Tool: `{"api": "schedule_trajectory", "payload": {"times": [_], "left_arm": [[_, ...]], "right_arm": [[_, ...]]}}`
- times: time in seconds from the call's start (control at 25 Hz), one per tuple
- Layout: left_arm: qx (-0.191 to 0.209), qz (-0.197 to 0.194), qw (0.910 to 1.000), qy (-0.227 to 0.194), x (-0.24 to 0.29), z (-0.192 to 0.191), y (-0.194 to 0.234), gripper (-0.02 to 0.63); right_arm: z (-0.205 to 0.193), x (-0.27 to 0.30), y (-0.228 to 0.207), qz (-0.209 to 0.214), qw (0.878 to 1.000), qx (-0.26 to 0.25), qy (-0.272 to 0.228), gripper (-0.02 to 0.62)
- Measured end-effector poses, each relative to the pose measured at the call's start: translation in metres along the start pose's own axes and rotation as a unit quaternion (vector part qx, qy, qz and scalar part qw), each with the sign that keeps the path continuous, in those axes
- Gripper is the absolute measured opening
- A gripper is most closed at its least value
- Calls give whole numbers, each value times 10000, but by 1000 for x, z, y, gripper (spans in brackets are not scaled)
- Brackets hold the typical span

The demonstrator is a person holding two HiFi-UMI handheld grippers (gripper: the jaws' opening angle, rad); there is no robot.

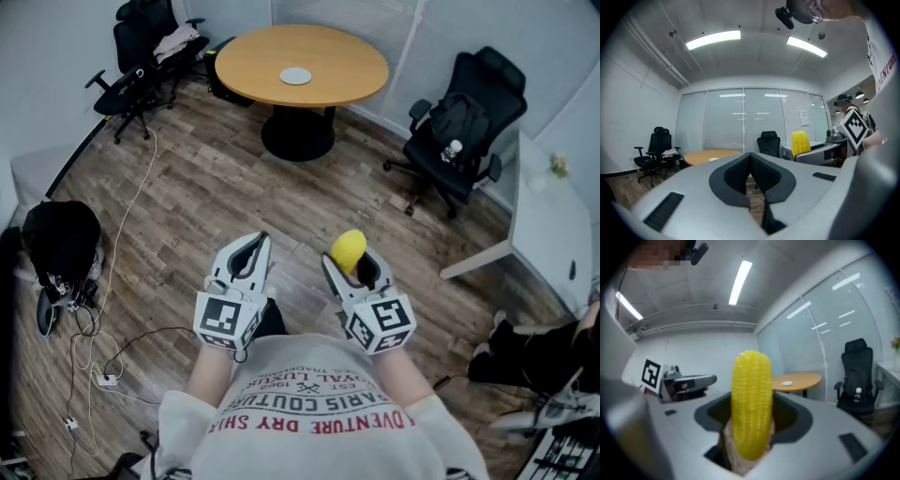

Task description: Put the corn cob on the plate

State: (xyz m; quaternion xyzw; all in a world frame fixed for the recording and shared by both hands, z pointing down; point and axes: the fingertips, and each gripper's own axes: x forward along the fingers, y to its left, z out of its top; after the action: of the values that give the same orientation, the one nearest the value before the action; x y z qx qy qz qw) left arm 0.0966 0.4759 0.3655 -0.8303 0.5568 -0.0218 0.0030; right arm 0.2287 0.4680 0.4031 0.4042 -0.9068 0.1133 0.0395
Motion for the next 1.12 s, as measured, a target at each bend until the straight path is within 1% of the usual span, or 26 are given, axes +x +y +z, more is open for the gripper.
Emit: {"api": "schedule_trajectory", "payload": {"times": [0.36,0.6,0.68,0.92,1.12], "left_arm": [[-62,14,10000,-12,2,-1,0,34],[-139,-60,9999,73,18,-4,-1,34],[-173,-94,9998,89,25,-6,3,34],[-256,-140,9996,51,55,-4,26,34],[-277,-181,9994,30,92,-1,68,34]], "right_arm": [[-5,0,-1,40,10000,6,46,270],[-3,6,-15,28,9995,305,32,270],[-2,12,-19,13,9994,330,50,270],[10,41,-36,-36,9994,339,10,270],[27,89,-50,-92,9992,396,-66,270]]}}
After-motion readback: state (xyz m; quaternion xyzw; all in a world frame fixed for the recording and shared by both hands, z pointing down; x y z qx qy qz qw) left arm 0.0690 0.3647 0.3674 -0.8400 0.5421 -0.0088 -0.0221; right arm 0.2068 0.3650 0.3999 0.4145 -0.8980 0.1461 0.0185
